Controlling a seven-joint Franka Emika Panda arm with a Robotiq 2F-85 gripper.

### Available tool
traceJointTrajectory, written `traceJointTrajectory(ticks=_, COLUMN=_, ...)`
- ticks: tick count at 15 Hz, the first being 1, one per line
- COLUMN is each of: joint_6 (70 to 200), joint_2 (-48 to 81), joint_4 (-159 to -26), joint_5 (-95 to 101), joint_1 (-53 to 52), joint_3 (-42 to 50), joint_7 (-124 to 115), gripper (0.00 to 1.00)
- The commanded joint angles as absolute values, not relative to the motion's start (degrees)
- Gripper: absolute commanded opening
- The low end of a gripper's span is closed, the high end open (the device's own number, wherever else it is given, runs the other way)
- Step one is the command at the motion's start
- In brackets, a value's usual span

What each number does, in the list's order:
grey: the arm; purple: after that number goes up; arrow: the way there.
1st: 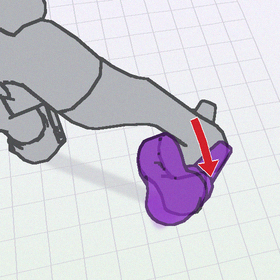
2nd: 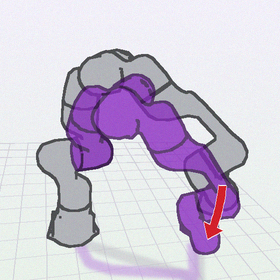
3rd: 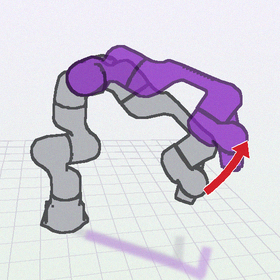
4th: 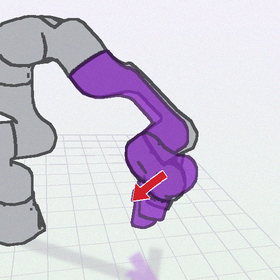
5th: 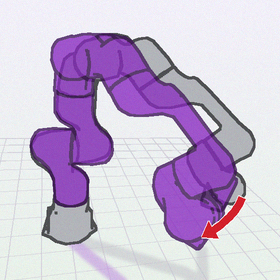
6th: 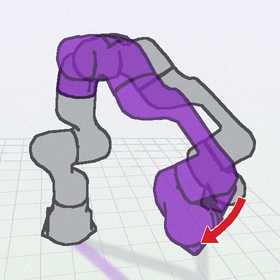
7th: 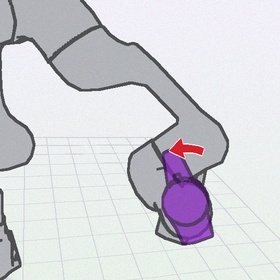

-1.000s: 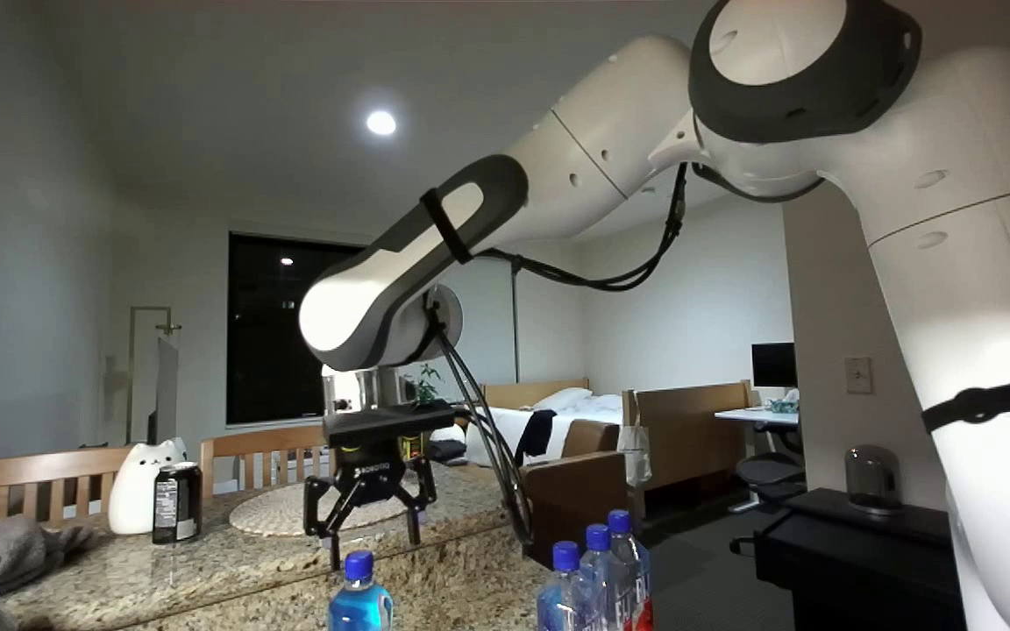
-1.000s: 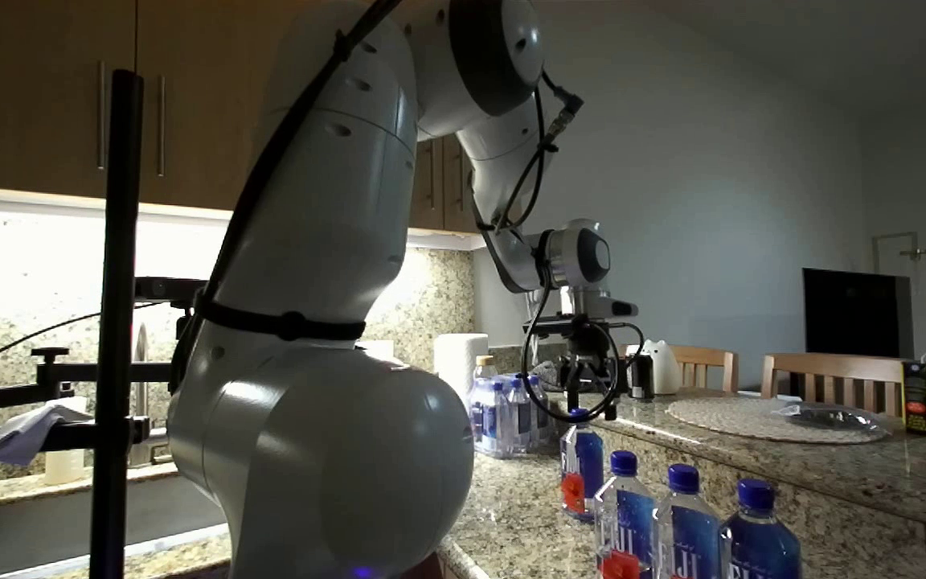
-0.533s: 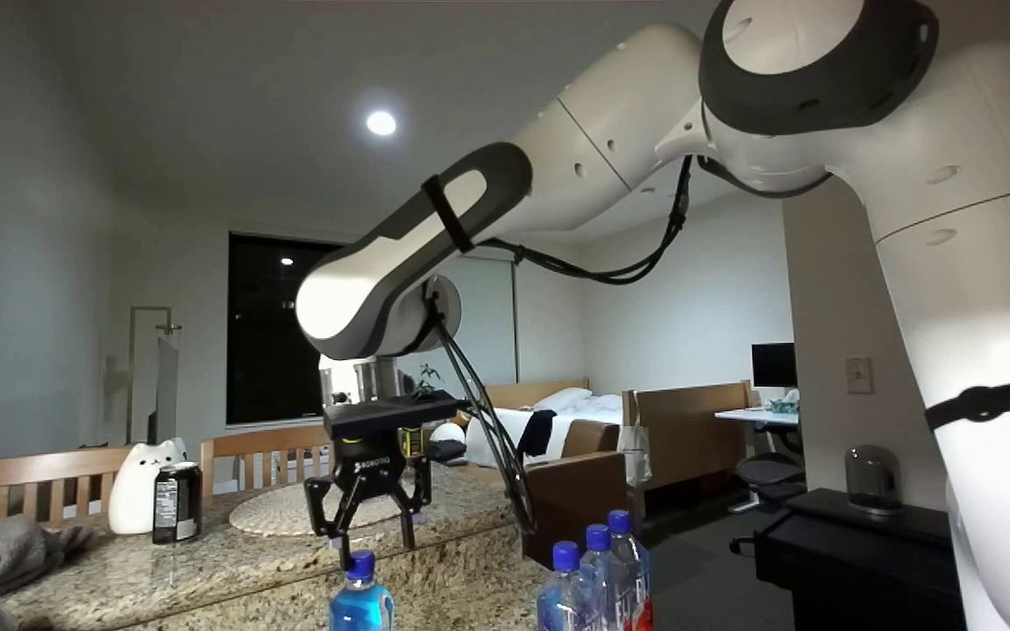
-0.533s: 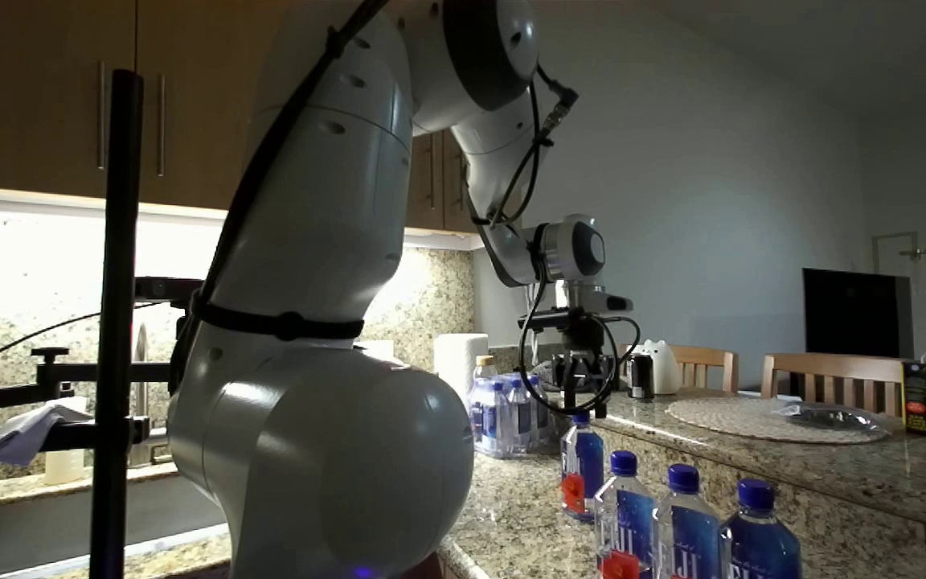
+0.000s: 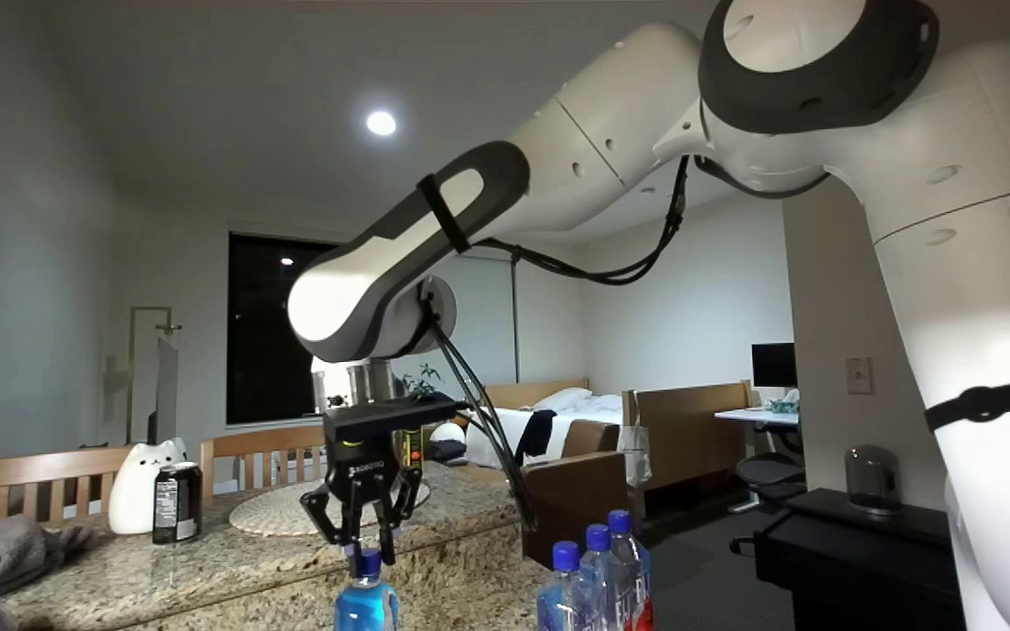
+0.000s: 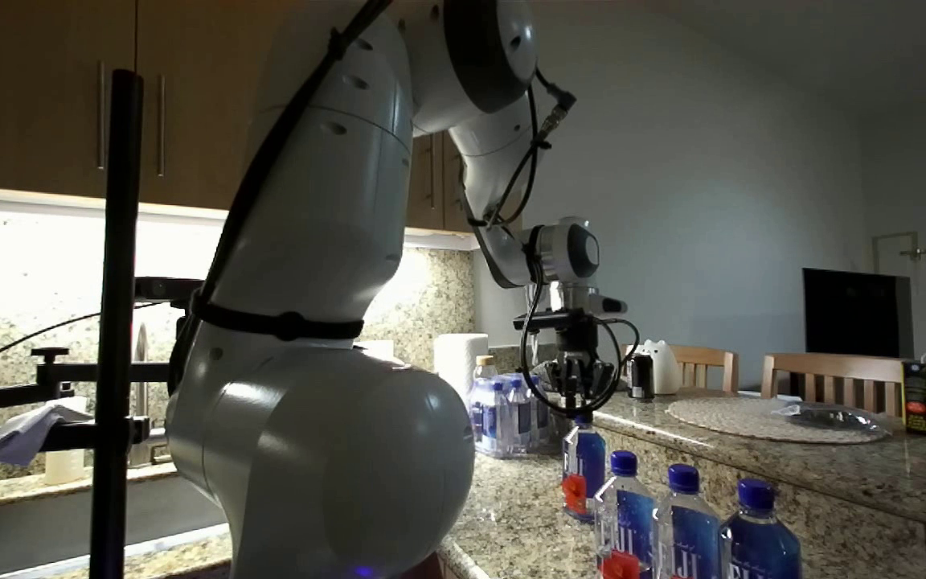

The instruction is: Move the water bottles forward

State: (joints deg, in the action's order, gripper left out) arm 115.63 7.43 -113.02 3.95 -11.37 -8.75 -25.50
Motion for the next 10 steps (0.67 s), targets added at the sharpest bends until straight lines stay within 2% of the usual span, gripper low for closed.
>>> traceJointTrajectory(ticks=1, joint_6=115.4, joint_2=6.8, joint_4=-113.9, joint_5=3.0, joint_1=-11.1, joint_3=-8.7, joint_7=-21.3, gripper=0.65)
traceJointTrajectory(ticks=5, joint_6=115.1, joint_2=7.0, joint_4=-113.8, joint_5=2.5, joint_1=-11.1, joint_3=-8.8, joint_7=-19.0, gripper=0.91)
traceJointTrajectory(ticks=7, joint_6=115.5, joint_2=7.3, joint_4=-113.7, joint_5=2.0, joint_1=-10.9, joint_3=-8.8, joint_7=-17.8, gripper=0.99)
traceJointTrajectory(ticks=8, joint_6=115.4, joint_2=7.5, joint_4=-113.5, joint_5=1.7, joint_1=-10.9, joint_3=-8.8, joint_7=-17.3, gripper=0.88)
traceJointTrajectory(ticks=9, joint_6=115.6, joint_2=7.6, joint_4=-113.6, joint_5=1.3, joint_1=-10.8, joint_3=-8.7, joint_7=-16.8, gripper=0.63)
traceJointTrajectory(ticks=10, joint_6=115.0, joint_2=7.8, joint_4=-113.3, joint_5=1.0, joint_1=-10.8, joint_3=-8.7, joint_7=-16.5, gripper=0.63)
